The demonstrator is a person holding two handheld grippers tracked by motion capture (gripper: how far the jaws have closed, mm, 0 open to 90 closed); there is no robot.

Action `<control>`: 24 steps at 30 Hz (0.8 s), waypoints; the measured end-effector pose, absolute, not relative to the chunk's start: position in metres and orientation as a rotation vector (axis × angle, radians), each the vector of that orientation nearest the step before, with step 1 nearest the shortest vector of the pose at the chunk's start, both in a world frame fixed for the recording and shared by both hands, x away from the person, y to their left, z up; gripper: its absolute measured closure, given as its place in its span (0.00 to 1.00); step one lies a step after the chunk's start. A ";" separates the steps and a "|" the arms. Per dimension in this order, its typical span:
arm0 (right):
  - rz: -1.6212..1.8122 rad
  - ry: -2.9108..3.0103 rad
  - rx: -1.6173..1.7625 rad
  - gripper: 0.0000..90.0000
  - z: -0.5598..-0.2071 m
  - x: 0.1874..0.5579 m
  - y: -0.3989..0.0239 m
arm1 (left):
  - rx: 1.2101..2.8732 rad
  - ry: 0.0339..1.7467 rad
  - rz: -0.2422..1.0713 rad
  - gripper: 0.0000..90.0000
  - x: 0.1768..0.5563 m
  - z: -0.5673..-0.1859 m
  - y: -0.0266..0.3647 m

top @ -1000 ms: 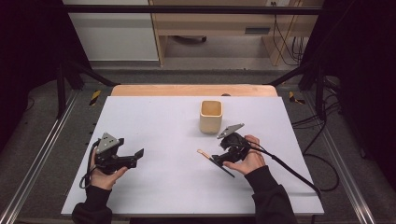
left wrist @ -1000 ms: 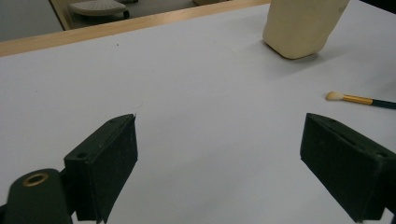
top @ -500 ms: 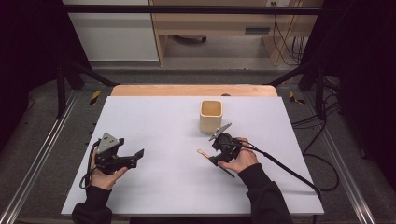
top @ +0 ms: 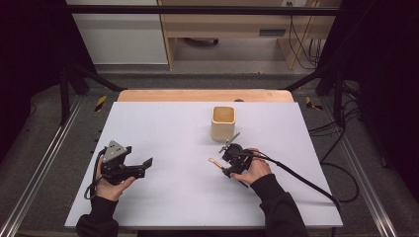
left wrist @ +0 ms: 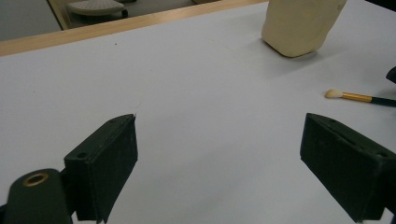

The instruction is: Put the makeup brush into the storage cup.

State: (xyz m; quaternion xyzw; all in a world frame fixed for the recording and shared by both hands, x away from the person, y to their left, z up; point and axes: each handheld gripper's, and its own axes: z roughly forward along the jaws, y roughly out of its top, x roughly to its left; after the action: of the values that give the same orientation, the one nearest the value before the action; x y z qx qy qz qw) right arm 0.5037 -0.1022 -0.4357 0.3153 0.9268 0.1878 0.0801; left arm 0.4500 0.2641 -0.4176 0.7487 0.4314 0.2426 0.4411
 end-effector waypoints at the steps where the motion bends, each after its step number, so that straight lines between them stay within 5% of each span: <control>1: 0.557 2.774 0.954 0.65 -0.436 0.504 -0.102 | 1.859 1.071 0.600 0.12 0.450 -0.418 0.264; 24: 0.447 2.850 0.944 0.89 -0.448 0.506 -0.098 | 1.866 1.071 0.602 0.12 0.450 -0.419 0.263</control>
State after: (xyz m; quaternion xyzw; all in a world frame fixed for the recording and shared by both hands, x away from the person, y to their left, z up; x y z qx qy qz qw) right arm 0.5061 -0.0985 -0.4483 0.3107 0.9375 0.1472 0.0532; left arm 0.4504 0.2635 -0.4188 0.7508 0.4308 0.2422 0.4383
